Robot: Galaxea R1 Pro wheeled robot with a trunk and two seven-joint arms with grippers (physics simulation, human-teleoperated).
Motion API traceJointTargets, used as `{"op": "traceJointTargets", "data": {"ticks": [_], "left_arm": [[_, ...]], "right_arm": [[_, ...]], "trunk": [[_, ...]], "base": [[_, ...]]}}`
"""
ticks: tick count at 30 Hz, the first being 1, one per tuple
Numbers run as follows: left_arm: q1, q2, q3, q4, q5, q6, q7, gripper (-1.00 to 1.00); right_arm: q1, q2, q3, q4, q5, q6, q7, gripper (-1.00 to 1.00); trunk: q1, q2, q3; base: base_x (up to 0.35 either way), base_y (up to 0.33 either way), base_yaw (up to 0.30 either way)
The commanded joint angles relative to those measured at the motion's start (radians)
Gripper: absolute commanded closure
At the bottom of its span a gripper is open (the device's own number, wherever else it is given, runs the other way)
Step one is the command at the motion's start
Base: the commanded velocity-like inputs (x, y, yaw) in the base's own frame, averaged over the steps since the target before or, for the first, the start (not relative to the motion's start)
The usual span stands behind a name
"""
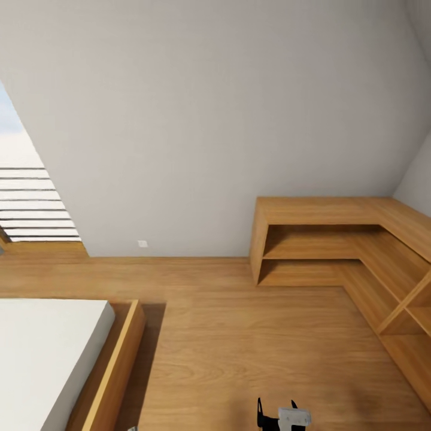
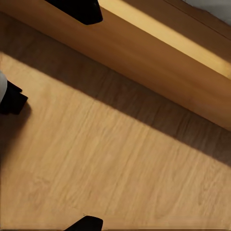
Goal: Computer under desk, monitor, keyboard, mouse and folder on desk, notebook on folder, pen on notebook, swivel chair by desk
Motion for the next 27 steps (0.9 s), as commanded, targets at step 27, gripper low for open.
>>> {"op": "traceJointTargets", "data": {"ticks": [27], "left_arm": [[0.000,0.000,-0.009,-0.001,0.002,-0.003,0.012,-1.00]], "right_arm": [[-0.001,0.001,0.009,-0.002,-0.002,-0.003,-0.006,-1.00]], "trunk": [[0.001,0.000,-0.001]], "base": [[0.330,0.000,-0.151]]}}
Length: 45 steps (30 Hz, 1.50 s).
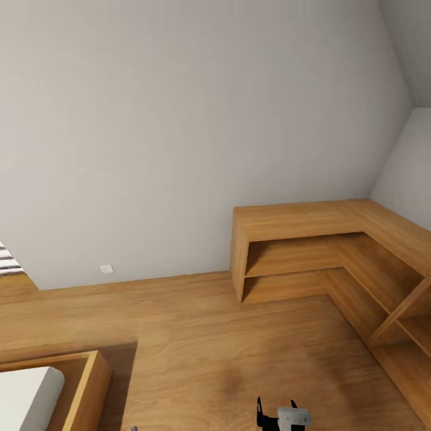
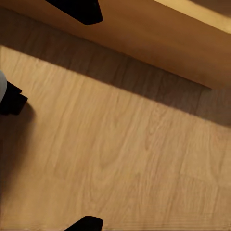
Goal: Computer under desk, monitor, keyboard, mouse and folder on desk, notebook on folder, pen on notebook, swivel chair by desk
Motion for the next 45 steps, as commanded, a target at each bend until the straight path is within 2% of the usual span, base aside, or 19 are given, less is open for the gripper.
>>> {"op": "traceJointTargets", "data": {"ticks": [1,27,45], "left_arm": [[0.000,0.000,-0.009,-0.001,0.002,-0.002,0.008,-1.00],[0.000,0.000,-0.008,-0.001,0.002,-0.001,0.004,-1.00],[0.000,0.000,-0.008,-0.001,0.002,0.001,0.001,-1.00]], "right_arm": [[-0.001,0.001,0.009,0.001,-0.004,-0.001,-0.006,-1.00],[-0.001,0.000,0.009,0.002,-0.002,-0.004,-0.006,-1.00],[-0.001,0.000,0.009,0.002,-0.002,-0.004,-0.006,-1.00]], "trunk": [[0.001,0.000,-0.001],[0.001,0.000,-0.001],[0.001,0.000,0.005]], "base": [[0.330,0.000,-0.268],[0.323,0.000,-0.271],[0.017,0.000,-0.289]]}}
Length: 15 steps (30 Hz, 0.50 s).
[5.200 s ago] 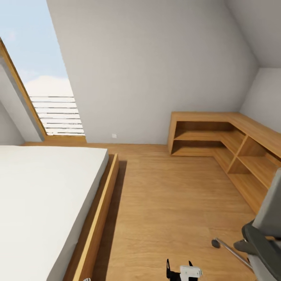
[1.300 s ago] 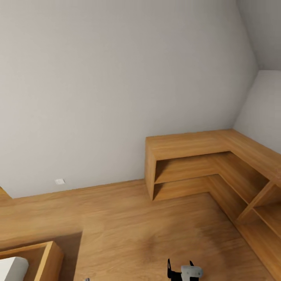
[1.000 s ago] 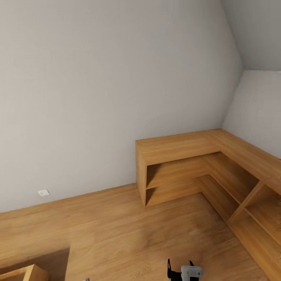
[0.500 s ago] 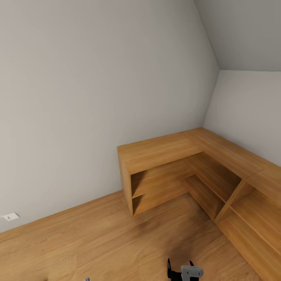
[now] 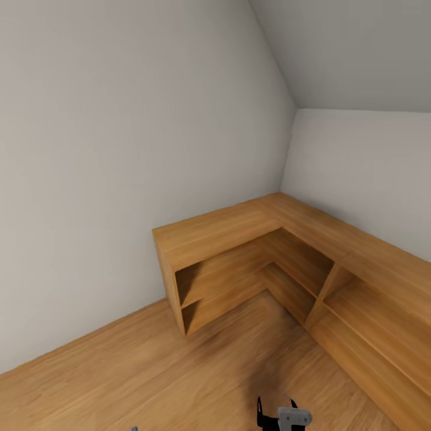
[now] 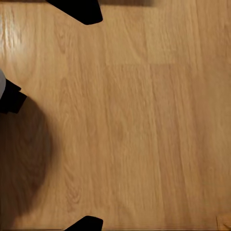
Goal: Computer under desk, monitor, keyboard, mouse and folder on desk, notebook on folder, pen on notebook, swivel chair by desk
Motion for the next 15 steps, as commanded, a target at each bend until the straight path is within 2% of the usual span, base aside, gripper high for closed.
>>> {"op": "traceJointTargets", "data": {"ticks": [1,8,15], "left_arm": [[0.000,0.000,-0.009,-0.001,0.002,-0.002,0.009,-1.00],[0.000,0.000,-0.009,-0.001,0.002,-0.002,0.009,-1.00],[0.000,0.000,-0.009,-0.001,0.002,-0.002,0.008,-1.00]], "right_arm": [[-0.001,0.000,0.008,0.001,-0.004,-0.001,-0.006,-1.00],[-0.001,0.001,0.008,0.001,-0.004,0.000,-0.006,-1.00],[-0.001,0.001,0.008,0.001,-0.004,0.000,-0.006,-1.00]], "trunk": [[0.000,-0.001,0.000],[0.000,-0.001,0.003],[0.000,-0.001,0.006]], "base": [[0.000,0.000,-0.289],[0.032,0.003,-0.289],[0.255,0.063,-0.287]]}}
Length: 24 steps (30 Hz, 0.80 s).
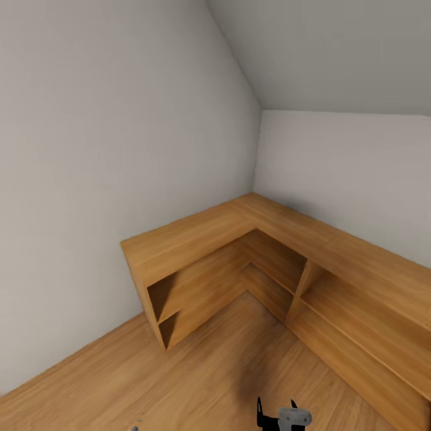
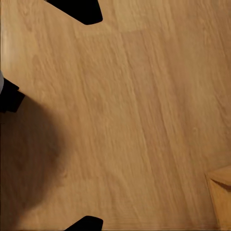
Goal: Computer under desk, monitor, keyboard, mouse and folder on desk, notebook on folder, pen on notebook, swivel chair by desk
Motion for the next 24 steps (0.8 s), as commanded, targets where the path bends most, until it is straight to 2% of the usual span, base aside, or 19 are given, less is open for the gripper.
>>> {"op": "traceJointTargets", "data": {"ticks": [1,13,19,24], "left_arm": [[0.000,0.000,-0.009,-0.001,0.002,-0.002,0.009,-1.00],[0.000,0.000,-0.009,-0.001,0.002,-0.002,0.009,-1.00],[0.000,0.000,-0.009,-0.001,0.002,-0.002,0.009,-1.00],[0.000,0.000,-0.009,-0.001,0.002,-0.002,0.008,-1.00]], "right_arm": [[-0.001,0.000,0.009,0.001,-0.004,-0.001,-0.006,-1.00],[-0.001,0.001,0.009,-0.003,-0.005,-0.001,-0.004,-1.00],[-0.001,0.001,0.009,-0.004,-0.005,-0.001,-0.004,-1.00],[-0.001,0.001,0.009,-0.004,-0.005,-0.001,-0.004,-1.00]], "trunk": [[0.001,0.000,-0.001],[0.001,0.000,0.000],[0.001,0.000,0.000],[0.001,0.000,0.000]], "base": [[0.300,0.087,-0.283],[0.258,0.195,-0.295],[0.037,0.048,-0.300],[-0.138,0.140,-0.300]]}}
